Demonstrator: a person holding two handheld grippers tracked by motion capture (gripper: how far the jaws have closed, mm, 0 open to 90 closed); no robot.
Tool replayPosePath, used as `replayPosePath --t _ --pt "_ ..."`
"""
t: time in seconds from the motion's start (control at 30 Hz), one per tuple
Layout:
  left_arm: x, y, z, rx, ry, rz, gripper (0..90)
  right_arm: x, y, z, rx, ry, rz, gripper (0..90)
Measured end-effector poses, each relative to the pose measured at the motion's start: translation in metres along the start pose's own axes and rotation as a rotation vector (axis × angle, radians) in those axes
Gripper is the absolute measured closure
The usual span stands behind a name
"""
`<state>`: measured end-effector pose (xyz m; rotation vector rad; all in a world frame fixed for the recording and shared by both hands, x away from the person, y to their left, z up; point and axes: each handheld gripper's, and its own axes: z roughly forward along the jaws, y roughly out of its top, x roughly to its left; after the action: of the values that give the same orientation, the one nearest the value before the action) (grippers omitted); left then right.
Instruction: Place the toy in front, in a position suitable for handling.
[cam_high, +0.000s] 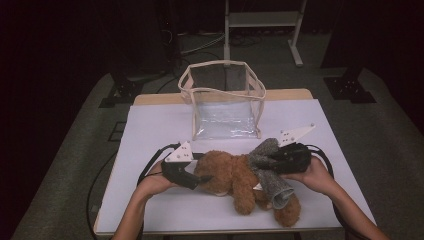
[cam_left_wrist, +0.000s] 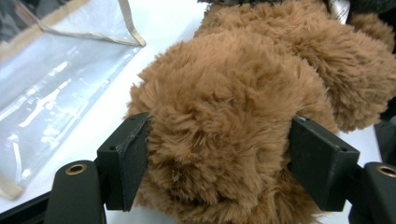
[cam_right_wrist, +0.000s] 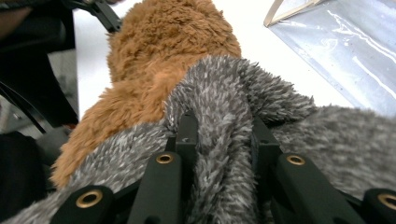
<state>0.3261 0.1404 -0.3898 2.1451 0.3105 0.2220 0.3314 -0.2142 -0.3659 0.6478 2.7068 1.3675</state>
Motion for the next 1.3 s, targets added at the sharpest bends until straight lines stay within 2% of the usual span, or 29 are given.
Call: replayPosePath --t 0.1,0.13,0.17,0.2,0.3,0.33,0.37,0.43,0.57,0.73,0.9,0.93,1.1,1.17,1.3 --pt "0.0 -0.002 0.002 0.006 -0.01 -0.01 26.6 0.002 0.003 0.001 0.014 -0.009 -0.011 70.5" --pt "-0.001 -0.003 0.002 0.006 -0.014 -0.011 27.9 0.005 0.013 0.002 0.037 -0.029 -0.037 70.3" --pt "-0.001 -0.005 0.002 0.007 -0.015 -0.015 27.9 0.005 0.013 0.002 0.037 -0.029 -0.037 70.3" --pt "-0.001 -0.006 0.003 0.003 -0.018 -0.019 28.1 0.008 0.025 0.003 0.057 -0.038 -0.059 70.2" --pt "-0.002 -0.007 0.003 -0.003 -0.026 -0.026 28.2 0.013 0.038 0.009 0.066 -0.02 -0.085 70.1" --pt "-0.002 -0.007 0.003 -0.004 -0.025 -0.022 28.3 0.016 0.046 0.016 0.085 -0.011 -0.12 70.1" --pt "-0.003 -0.006 0.003 -0.004 -0.028 -0.015 28.7 0.019 0.05 0.021 0.099 -0.009 -0.134 70.1" --pt "-0.006 -0.006 0.003 -0.004 -0.025 -0.007 28.9 0.027 0.06 0.039 0.132 0.026 -0.171 70.1" --pt "-0.009 -0.006 0.003 0.012 -0.024 0.013 29.5 0.036 0.075 0.069 0.141 0.057 -0.222 69.6" --pt "-0.01 -0.005 0.003 0.014 -0.026 0.025 29.6 0.037 0.084 0.078 0.104 0.085 -0.211 69.7" --pt "-0.007 -0.005 -0.002 0.025 -0.025 0.013 26.4 0.033 0.079 0.076 0.132 0.09 -0.205 69.8" --pt "-0.005 -0.005 -0.004 0.025 -0.022 0.004 24.9 0.029 0.072 0.072 0.144 0.086 -0.185 69.9" --pt "0.0 -0.007 -0.01 0.026 -0.029 -0.024 25.4 0.025 0.063 0.065 0.147 0.083 -0.157 70.0" --pt "0.001 -0.009 -0.008 0.026 -0.042 -0.034 29.3 0.027 0.065 0.065 0.154 0.079 -0.162 69.9" --pt "0.001 -0.011 -0.005 0.027 -0.044 -0.045 32.6 0.029 0.075 0.069 0.165 0.08 -0.18 70.0"
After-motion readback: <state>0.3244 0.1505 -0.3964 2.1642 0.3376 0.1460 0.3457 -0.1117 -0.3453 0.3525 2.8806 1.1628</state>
